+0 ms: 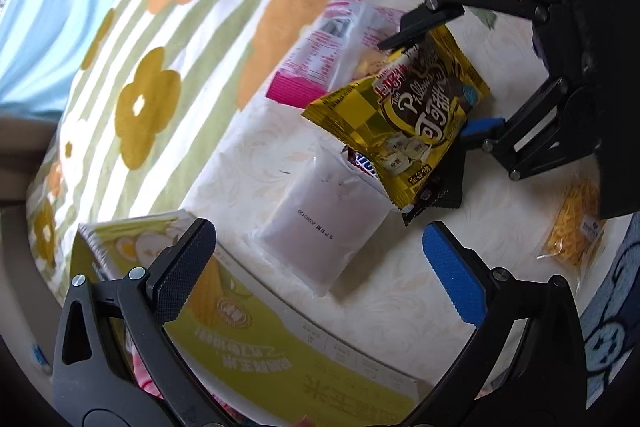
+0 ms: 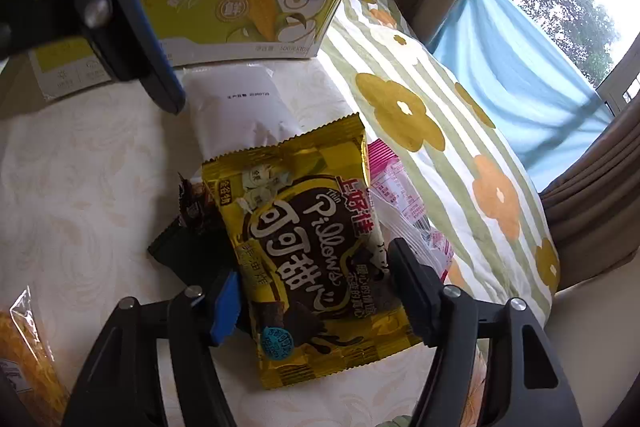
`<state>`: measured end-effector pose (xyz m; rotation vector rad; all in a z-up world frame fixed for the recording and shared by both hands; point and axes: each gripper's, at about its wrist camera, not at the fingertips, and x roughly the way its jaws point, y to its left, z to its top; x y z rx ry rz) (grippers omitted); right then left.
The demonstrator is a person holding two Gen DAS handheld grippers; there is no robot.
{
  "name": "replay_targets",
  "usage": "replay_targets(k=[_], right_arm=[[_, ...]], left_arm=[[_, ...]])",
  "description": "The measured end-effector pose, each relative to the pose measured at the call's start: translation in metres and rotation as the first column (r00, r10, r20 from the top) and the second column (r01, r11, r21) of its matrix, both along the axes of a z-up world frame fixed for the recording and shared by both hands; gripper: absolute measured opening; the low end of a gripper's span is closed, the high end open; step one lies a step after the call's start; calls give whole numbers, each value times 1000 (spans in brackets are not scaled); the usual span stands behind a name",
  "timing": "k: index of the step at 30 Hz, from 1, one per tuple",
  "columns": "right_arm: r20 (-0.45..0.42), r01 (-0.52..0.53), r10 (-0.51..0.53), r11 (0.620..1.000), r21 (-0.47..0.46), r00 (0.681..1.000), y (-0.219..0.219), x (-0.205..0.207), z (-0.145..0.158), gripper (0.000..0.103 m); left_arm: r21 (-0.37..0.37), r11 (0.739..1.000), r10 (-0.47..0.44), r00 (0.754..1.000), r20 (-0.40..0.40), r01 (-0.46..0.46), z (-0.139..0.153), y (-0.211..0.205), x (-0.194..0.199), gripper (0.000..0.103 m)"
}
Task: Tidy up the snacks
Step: 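Grasp the yellow Pillows bag with the right gripper while the left grasps the white pouch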
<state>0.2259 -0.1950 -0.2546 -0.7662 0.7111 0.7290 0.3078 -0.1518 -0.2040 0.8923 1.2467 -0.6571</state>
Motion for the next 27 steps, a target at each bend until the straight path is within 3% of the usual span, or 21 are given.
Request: replay_targets(k=[6, 12, 19, 23, 27], right_arm=[[-57, 121, -115, 988, 101, 992, -18, 5, 17, 58], [-160, 321, -292, 925, 203, 943, -50, 18, 25, 58], [-184, 388, -353, 895, 220, 917, -62, 21, 27, 58], [-196, 408, -370, 885, 224, 908, -63, 23, 27, 58], [-203, 418, -377, 879, 229, 904, -64, 25, 27, 58]], left_arm=[[62, 988, -139, 988, -73, 143, -17, -10, 6, 103], [134, 958, -231, 959, -164, 254, -45, -15, 11, 102], [195, 933, -260, 942, -210, 301, -69, -18, 11, 87], [232, 916, -275, 933, -231, 327, -80, -20, 7, 72], [245, 901, -303, 925, -230, 357, -82, -21, 1, 66]])
